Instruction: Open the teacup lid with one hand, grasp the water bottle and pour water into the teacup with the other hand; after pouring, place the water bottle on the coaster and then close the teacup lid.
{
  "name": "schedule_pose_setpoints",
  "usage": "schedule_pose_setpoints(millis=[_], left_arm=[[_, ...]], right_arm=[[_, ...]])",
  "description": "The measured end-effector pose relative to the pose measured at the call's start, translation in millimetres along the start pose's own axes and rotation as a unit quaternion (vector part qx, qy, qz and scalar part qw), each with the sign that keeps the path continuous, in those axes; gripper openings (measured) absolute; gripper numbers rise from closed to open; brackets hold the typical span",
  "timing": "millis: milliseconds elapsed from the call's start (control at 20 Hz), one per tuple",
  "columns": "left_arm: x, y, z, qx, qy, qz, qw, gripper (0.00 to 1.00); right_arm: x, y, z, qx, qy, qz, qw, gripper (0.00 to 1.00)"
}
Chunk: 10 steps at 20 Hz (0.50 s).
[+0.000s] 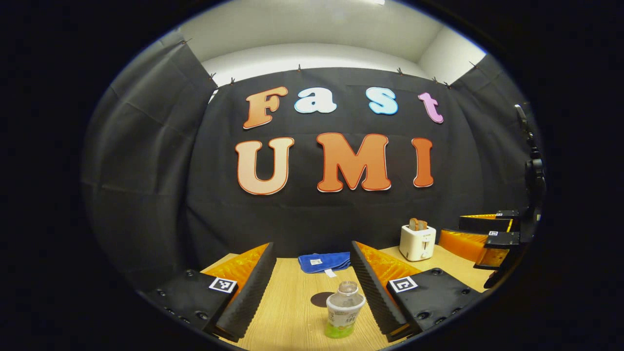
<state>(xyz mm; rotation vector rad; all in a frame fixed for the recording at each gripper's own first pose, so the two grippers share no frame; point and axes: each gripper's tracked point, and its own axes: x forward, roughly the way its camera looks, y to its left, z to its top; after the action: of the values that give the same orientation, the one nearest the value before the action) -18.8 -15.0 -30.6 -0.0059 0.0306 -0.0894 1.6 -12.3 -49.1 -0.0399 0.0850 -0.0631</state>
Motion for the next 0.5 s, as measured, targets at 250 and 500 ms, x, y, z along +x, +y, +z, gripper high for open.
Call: schedule_pose_setpoints(millis=[250, 500], left_arm=[[-7.3, -11.5, -25.4, -0.006, 0.016, -0.012, 1.0, 0.96], [-7.7, -11.9, -52.4, -0.031, 0.043, -0.024, 0.998, 0.98]], right_arm=[[4.3, 4.7, -26.2, 0.007, 0.028, 0.006, 1.0, 0.94], [7.9, 4.4, -67.7, -0.003, 0.074, 0.002, 0.997, 0.92]])
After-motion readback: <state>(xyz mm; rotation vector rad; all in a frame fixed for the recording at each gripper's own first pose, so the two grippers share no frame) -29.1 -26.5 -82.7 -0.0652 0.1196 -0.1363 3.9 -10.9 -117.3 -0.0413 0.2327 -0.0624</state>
